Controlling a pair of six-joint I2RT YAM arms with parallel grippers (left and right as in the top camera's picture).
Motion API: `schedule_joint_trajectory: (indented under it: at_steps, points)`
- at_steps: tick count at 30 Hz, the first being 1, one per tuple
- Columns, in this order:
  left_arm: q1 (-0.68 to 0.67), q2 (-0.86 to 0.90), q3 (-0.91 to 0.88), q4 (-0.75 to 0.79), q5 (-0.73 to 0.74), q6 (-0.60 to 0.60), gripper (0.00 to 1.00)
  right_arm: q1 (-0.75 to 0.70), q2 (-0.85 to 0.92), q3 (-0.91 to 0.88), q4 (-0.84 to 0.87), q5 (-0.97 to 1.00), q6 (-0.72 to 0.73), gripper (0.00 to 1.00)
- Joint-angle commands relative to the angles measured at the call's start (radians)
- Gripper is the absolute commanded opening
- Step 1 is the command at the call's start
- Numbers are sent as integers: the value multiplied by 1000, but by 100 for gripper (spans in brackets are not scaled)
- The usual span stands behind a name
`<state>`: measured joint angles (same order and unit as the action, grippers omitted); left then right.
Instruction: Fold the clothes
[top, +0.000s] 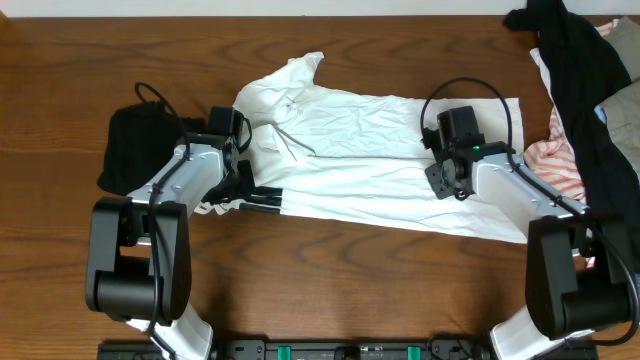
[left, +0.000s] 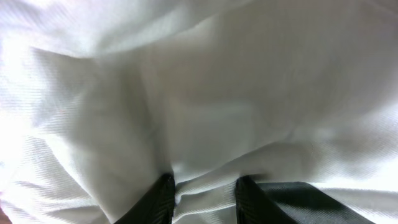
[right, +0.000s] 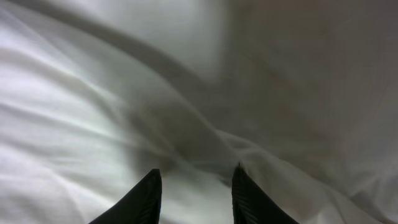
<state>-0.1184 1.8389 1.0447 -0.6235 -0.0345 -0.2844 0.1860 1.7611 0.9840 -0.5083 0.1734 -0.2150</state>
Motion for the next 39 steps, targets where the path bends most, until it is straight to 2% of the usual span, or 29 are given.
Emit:
schedule_joint_trajectory:
  at_steps: [1,5,6,11,15,19,23,29,35,39]
  points:
    - [27,116,-108,-26,-105,-5,33,-29,12,-5,12,26,21,38]
    - [27,116,-108,-26,-105,-5,34,-66,12,-5,67,27,20,39]
    - [27,116,-108,-26,-105,-5,33,-79,12,-5,93,34,21,44]
    - [27,116,-108,-27,-105,-5,33,-138,12,2,216,101,29,54]
    - [27,116,-108,-26,-105,-5,34,-171,12,39,213,119,65,58]
    - [27,116,-108,-26,-105,-5,34,-180,11,93,138,119,81,58]
    - [27,101,-105,-26,-105,-5,34,-179,6,163,-9,100,152,59]
    - [27,19,-105,-29,-96,-5,34,-179,7,188,-204,-106,181,57]
    - [27,13,-105,-71,96,-5,34,-179,7,146,-303,-140,185,54]
    - [27,13,-105,-153,147,-5,34,-181,7,114,-304,-136,185,54]
